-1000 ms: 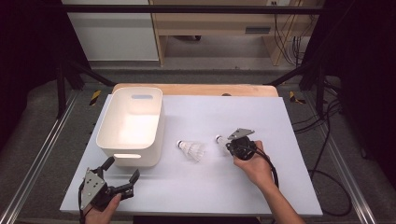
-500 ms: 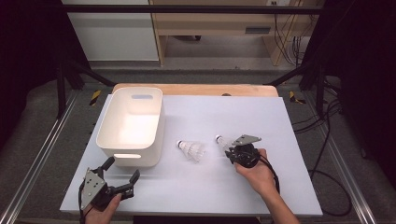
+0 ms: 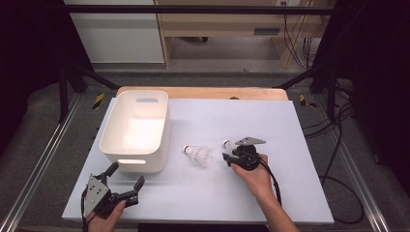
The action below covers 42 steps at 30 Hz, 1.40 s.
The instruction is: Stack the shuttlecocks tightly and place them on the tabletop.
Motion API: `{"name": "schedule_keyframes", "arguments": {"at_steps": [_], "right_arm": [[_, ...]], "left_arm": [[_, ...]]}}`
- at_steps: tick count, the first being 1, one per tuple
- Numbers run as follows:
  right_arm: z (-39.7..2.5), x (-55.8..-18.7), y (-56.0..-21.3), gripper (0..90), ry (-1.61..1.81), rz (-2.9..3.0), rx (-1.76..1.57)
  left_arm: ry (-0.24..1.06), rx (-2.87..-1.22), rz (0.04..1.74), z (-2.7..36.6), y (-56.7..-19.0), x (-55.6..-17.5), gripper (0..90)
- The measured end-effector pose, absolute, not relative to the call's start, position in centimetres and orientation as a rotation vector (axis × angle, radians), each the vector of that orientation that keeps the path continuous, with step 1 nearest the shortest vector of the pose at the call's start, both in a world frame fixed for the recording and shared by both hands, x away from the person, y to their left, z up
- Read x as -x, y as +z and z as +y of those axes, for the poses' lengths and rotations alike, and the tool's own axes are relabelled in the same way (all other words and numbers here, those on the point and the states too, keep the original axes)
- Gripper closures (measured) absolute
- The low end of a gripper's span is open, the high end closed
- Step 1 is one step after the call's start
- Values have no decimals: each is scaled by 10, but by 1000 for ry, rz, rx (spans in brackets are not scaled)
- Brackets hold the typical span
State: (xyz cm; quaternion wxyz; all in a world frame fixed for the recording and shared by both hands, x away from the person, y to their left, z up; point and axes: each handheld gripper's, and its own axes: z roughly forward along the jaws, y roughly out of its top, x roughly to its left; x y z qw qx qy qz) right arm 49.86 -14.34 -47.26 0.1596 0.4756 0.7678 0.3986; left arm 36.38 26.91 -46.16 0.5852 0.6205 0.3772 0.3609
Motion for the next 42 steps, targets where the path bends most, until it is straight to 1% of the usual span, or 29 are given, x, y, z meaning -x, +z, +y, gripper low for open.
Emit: {"name": "schedule_keyframes", "arguments": {"at_steps": [4, 5, 6, 7, 8, 9, 12, 18, 23, 28, 29, 34, 42], "right_arm": [[-144, -505, -475, 609, 1167, 2155, -1406], [-145, -506, -475, 667, 1173, 2149, -1410], [-145, -507, -475, 693, 1175, 2150, -1410], [-145, -507, -475, 748, 1170, 2156, -1406], [-145, -507, -475, 748, 1170, 2156, -1406], [-145, -506, -475, 820, 1160, 2163, -1405], [-148, -504, -473, 887, 1146, 2177, -1375], [-151, -493, -466, 900, 1153, 2213, -1303], [-153, -471, -458, 900, 1201, 2238, -1232], [-147, -460, -459, 900, 1235, 2263, -1200], [-140, -457, -459, 900, 1254, 2276, -1180], [-124, -457, -463, 900, 1280, 2305, -1124], [-111, -462, -468, 900, 1312, 2314, -1100]], "left_arm": [[842, -1447, 880, 269, -462, -364, 17], [843, -1450, 880, 270, -462, -364, 17], [843, -1450, 880, 270, -462, -364, 17], [843, -1450, 880, 270, -462, -364, 17], [843, -1451, 879, 269, -462, -364, 17], [842, -1450, 880, 269, -462, -364, 17], [842, -1450, 880, 270, -462, -364, 17], [843, -1450, 881, 270, -462, -364, 17], [844, -1451, 881, 269, -462, -364, 17], [845, -1453, 880, 268, -462, -364, 17], [846, -1453, 880, 268, -462, -364, 17], [845, -1450, 881, 269, -462, -364, 17], [844, -1448, 881, 270, -461, -364, 16]]}}
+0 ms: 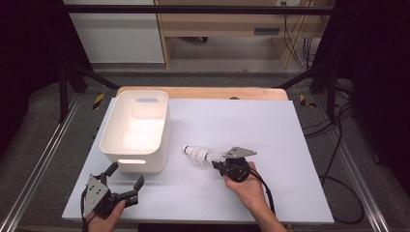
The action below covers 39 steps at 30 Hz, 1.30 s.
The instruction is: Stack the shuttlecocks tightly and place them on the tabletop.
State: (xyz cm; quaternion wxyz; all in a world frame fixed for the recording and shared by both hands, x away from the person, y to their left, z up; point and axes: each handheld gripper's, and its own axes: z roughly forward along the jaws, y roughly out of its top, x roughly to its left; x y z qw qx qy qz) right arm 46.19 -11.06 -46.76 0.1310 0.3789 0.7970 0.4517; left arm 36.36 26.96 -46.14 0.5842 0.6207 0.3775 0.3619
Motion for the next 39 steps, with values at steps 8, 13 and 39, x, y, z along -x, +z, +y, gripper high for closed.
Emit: {"name": "schedule_keyframes", "arguments": {"at_steps": [8, 13, 39], "right_arm": [[-101, -469, -471, 900, 1331, 2314, -1088], [-97, -472, -473, 900, 1324, 2320, -1079], [-80, -477, -475, 898, 1286, 2331, -1026]], "left_arm": [[844, -1446, 882, 270, -461, -364, 16], [847, -1444, 880, 270, -461, -364, 16], [847, -1441, 882, 270, -461, -364, 16]]}}
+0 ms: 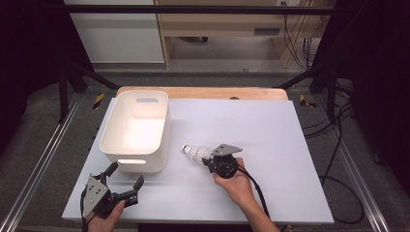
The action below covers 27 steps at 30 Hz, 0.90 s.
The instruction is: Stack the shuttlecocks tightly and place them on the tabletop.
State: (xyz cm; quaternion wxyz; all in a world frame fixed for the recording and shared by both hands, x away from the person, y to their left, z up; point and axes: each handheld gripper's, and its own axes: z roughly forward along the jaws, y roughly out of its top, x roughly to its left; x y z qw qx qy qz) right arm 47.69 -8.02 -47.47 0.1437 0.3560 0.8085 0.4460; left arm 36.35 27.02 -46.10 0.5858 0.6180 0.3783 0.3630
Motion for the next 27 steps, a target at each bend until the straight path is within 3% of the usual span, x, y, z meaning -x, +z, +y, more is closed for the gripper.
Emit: {"name": "schedule_keyframes", "arguments": {"at_steps": [14, 21, 27], "right_arm": [[-79, -475, -474, 836, 1275, 2335, -1027], [-80, -473, -473, 716, 1265, 2340, -1049], [-81, -472, -473, 669, 1253, 2345, -1058]], "left_arm": [[847, -1442, 881, 270, -461, -364, 16], [847, -1442, 881, 269, -461, -364, 16], [848, -1442, 881, 269, -461, -364, 16]]}}
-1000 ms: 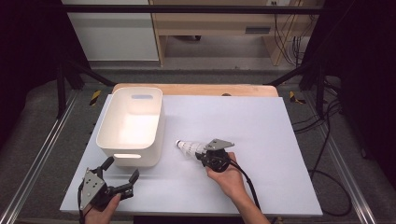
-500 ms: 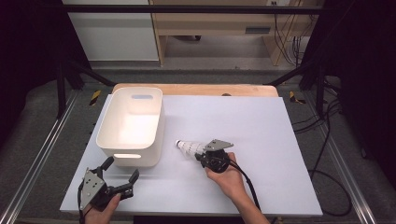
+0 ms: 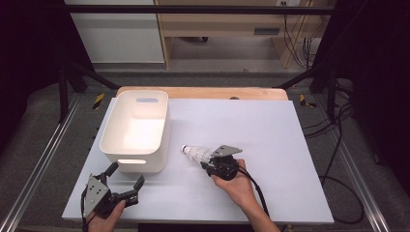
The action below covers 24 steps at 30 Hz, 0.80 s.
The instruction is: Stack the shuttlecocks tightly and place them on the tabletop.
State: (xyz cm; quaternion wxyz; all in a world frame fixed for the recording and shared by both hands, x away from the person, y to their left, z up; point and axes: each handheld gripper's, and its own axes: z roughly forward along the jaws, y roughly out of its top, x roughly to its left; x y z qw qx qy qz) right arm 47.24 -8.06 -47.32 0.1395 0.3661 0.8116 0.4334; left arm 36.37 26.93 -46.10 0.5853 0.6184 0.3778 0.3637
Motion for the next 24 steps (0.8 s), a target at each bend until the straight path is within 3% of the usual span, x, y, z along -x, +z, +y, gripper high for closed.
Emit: {"name": "schedule_keyframes", "arguments": {"at_steps": [9, 24], "right_arm": [[-82, -470, -472, 601, 1242, 2361, -1072], [-79, -458, -470, 373, 1216, 2362, -1084]], "left_arm": [[847, -1442, 880, 269, -461, -364, 16], [845, -1440, 881, 270, -461, -364, 16]]}}
